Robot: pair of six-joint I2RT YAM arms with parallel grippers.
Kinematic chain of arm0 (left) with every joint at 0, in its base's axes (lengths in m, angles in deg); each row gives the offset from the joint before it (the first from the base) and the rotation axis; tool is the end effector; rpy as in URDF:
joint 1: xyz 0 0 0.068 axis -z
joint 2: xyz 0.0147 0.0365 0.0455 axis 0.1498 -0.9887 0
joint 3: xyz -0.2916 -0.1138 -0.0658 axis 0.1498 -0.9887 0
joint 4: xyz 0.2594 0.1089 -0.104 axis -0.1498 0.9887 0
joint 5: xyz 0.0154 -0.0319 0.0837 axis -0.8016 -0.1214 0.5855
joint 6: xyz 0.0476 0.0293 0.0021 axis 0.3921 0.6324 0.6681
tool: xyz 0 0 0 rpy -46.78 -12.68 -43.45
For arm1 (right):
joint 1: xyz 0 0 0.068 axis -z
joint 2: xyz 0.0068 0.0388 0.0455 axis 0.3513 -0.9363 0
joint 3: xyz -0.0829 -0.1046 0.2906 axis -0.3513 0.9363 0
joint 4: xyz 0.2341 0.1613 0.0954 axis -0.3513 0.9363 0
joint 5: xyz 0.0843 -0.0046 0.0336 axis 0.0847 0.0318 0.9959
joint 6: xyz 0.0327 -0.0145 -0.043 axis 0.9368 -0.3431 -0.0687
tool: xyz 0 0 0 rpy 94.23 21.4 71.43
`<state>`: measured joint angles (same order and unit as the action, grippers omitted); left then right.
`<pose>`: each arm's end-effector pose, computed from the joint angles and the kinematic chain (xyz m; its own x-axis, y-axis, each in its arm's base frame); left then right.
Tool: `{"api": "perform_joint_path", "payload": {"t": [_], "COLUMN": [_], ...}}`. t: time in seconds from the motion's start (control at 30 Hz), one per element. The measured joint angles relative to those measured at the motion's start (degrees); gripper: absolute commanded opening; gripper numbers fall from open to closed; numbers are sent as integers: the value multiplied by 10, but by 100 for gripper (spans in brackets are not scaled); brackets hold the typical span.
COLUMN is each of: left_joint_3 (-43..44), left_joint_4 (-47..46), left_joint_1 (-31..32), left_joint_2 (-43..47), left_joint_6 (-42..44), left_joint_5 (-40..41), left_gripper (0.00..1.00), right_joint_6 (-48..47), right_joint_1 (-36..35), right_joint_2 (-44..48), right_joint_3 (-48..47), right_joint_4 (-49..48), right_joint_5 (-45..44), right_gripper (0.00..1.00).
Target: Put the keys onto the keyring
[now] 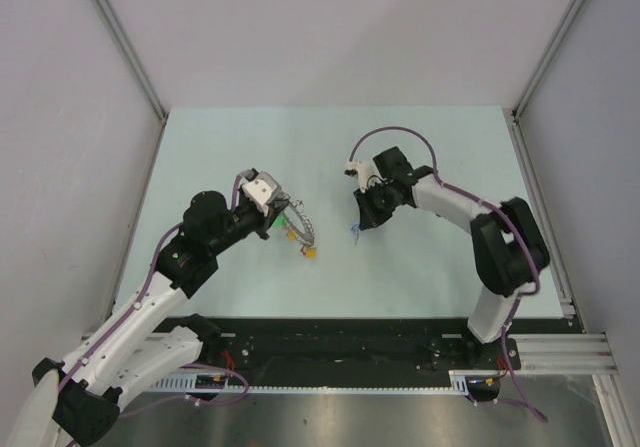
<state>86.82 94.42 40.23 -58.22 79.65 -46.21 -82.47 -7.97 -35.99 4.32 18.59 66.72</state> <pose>0.1679 -0.1126 0.3552 -0.0433 0.2384 -0.9702 0.7025 0.6978 0.1400 0.3588 0.2145 0.2125 -0.6675 -0.5499 -0.5021 -0.7325 0.6062 0.3099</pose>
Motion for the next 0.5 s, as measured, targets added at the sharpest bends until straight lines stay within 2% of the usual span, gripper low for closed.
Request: {"api": "perform_joint_path", "payload": {"t": [0.2, 0.5], "left_joint_3": [0, -6], "left_joint_4": [-1, -28], "left_joint_1": [0, 0], "left_joint_2": [0, 2], "left_joint_6": [-1, 16], "left_joint_5": [-40, -142], "left_gripper": [0, 0], "right_joint_6": [-12, -41], "right_joint_1": [-23, -53], "right_joint_2": [179, 342], "right_joint_3": [60, 118], "right_joint_4": [-86, -142], "right_joint_5": [-35, -64], "right_gripper": [0, 0]}}
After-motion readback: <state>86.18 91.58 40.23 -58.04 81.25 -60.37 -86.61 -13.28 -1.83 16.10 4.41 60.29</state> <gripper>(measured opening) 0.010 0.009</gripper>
